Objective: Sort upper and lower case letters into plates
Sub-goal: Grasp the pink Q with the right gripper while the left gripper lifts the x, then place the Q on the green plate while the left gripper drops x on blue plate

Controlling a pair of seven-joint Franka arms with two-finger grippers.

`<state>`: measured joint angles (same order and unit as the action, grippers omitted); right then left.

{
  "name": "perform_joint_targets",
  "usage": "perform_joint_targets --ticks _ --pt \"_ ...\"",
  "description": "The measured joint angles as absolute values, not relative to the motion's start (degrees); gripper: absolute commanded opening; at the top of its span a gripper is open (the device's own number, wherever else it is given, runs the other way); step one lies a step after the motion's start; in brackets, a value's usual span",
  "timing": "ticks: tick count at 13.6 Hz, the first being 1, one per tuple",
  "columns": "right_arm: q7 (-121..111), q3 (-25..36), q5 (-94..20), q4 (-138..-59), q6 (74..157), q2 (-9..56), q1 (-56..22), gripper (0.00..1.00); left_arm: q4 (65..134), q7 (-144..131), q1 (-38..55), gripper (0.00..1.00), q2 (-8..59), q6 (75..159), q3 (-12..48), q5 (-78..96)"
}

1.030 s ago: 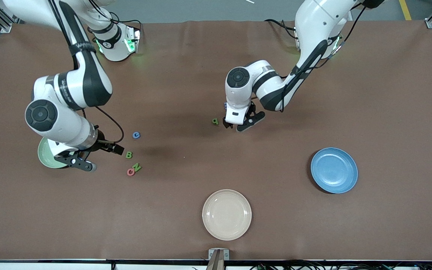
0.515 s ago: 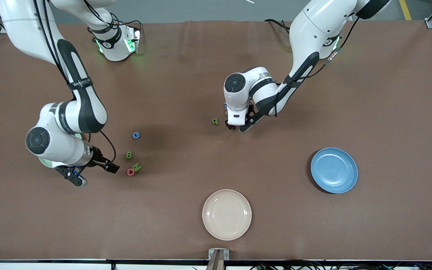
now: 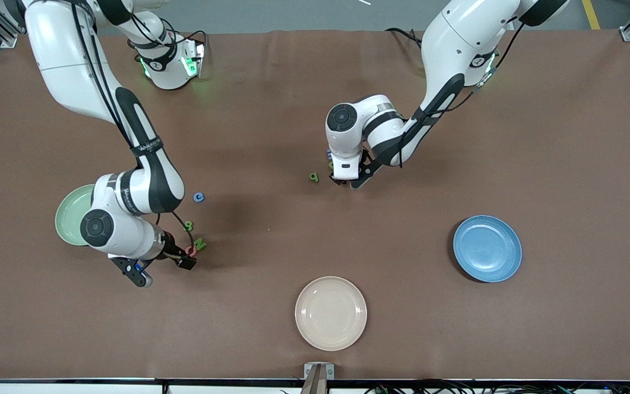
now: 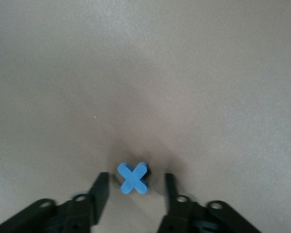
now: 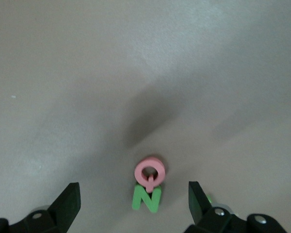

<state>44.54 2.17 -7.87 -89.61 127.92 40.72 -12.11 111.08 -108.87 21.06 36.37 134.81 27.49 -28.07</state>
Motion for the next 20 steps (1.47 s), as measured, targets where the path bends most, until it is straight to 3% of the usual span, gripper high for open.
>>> perform_joint_targets --ticks 2,5,11,15,20 --pt "44.5 2.3 -6.4 -87.7 127.9 43.2 -12.1 0.91 111.4 -109.0 20.7 0.34 36.1 134.8 27.5 -28.1" --pt "44.5 2.4 -5.7 -86.6 127.9 45.2 -12.1 0.78 111.5 -109.0 20.0 0.00 36.1 134.8 27.5 -28.1" --pt "44.6 2.2 -5.7 -86.8 127.4 45.5 -13.1 0.67 110.8 -107.7 18.2 0.00 34.4 134.8 27.4 -28.2" --pt "44.6 2.2 -5.7 -87.9 127.2 45.6 -13.4 0.60 110.5 -93.1 8.5 0.00 27.9 131.6 27.3 -28.3" --pt "44.6 2.1 -5.7 -87.9 127.0 45.5 -13.5 0.31 110.4 -71.2 -6.7 0.00 27.0 131.2 27.1 -28.3"
